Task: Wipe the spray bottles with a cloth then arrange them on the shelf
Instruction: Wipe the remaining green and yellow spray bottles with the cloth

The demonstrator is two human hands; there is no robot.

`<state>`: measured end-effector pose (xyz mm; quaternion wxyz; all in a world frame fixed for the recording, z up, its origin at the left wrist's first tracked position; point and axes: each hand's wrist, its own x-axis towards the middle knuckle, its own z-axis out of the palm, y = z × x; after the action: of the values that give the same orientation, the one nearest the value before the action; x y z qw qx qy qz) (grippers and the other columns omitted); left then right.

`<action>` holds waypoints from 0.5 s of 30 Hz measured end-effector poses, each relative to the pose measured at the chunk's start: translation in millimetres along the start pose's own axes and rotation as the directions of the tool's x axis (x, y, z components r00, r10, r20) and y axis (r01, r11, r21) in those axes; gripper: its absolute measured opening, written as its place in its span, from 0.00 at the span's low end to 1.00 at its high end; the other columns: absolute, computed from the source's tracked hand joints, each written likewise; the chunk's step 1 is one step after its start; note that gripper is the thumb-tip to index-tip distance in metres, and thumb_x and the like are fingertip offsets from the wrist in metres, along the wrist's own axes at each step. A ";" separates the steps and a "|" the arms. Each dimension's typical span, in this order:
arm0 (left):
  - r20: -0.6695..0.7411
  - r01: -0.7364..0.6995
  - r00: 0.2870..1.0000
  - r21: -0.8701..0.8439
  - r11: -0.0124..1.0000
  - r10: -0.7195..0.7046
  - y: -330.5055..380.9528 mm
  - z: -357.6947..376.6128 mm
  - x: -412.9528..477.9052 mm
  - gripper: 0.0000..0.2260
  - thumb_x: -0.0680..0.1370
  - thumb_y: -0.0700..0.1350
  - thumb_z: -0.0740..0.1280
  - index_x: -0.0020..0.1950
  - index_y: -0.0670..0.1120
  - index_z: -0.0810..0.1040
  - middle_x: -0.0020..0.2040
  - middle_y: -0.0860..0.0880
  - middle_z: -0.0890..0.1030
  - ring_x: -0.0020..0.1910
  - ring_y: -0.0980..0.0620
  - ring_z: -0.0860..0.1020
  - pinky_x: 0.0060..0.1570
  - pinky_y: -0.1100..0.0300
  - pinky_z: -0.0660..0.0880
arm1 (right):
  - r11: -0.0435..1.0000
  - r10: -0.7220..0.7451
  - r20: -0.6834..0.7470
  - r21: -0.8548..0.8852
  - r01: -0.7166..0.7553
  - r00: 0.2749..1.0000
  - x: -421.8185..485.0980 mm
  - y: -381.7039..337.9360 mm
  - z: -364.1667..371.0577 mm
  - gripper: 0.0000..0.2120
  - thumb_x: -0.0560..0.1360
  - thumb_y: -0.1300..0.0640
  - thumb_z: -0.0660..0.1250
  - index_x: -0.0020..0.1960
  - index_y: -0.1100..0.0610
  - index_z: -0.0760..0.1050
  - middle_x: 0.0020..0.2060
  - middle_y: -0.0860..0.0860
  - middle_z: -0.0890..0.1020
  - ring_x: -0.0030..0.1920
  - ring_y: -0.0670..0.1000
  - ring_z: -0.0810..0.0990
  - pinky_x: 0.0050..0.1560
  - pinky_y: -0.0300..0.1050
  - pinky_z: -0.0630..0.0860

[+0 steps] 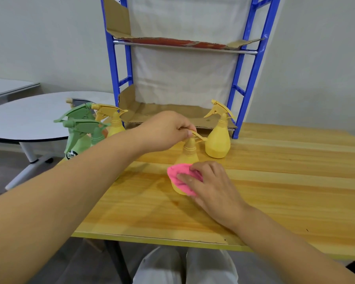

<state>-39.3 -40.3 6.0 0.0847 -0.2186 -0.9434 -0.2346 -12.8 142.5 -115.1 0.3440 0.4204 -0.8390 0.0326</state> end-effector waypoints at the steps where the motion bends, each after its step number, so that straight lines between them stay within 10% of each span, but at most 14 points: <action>1: 0.001 -0.002 1.000 0.014 1.000 0.002 -0.1 0.1 1.5 0.09 0.78 0.45 0.62 0.54 0.50 0.81 0.50 0.48 0.82 0.50 0.47 0.79 0.53 0.48 0.75 | 1.000 -0.014 0.037 0.012 0.014 0.999 -1.6 -1.1 -0.6 0.24 0.68 0.51 0.74 0.63 0.50 0.74 0.53 0.53 0.75 0.53 0.54 0.68 0.48 0.48 0.75; 9: 0.020 0.000 1.000 0.046 0.999 -0.001 -5.1 -0.9 12.7 0.11 0.78 0.45 0.62 0.56 0.49 0.81 0.52 0.52 0.81 0.50 0.53 0.77 0.52 0.57 0.74 | 0.978 -0.201 0.196 0.087 0.188 0.960 -2.0 4.4 1.0 0.19 0.71 0.58 0.71 0.61 0.49 0.75 0.46 0.50 0.76 0.47 0.53 0.72 0.42 0.50 0.74; 15: 0.012 -0.047 0.999 0.015 0.999 0.046 -8.5 -0.6 13.9 0.10 0.79 0.43 0.62 0.56 0.47 0.81 0.47 0.57 0.75 0.50 0.57 0.74 0.51 0.62 0.68 | 0.984 0.086 -0.137 0.164 -0.063 0.987 28.8 15.3 -16.4 0.26 0.66 0.68 0.73 0.61 0.53 0.77 0.49 0.56 0.77 0.51 0.55 0.70 0.44 0.51 0.75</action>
<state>-55.5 -42.1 6.7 0.0864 -0.2411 -0.9404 -0.2239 -26.7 138.3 -81.5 0.3672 0.4113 -0.8220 0.1427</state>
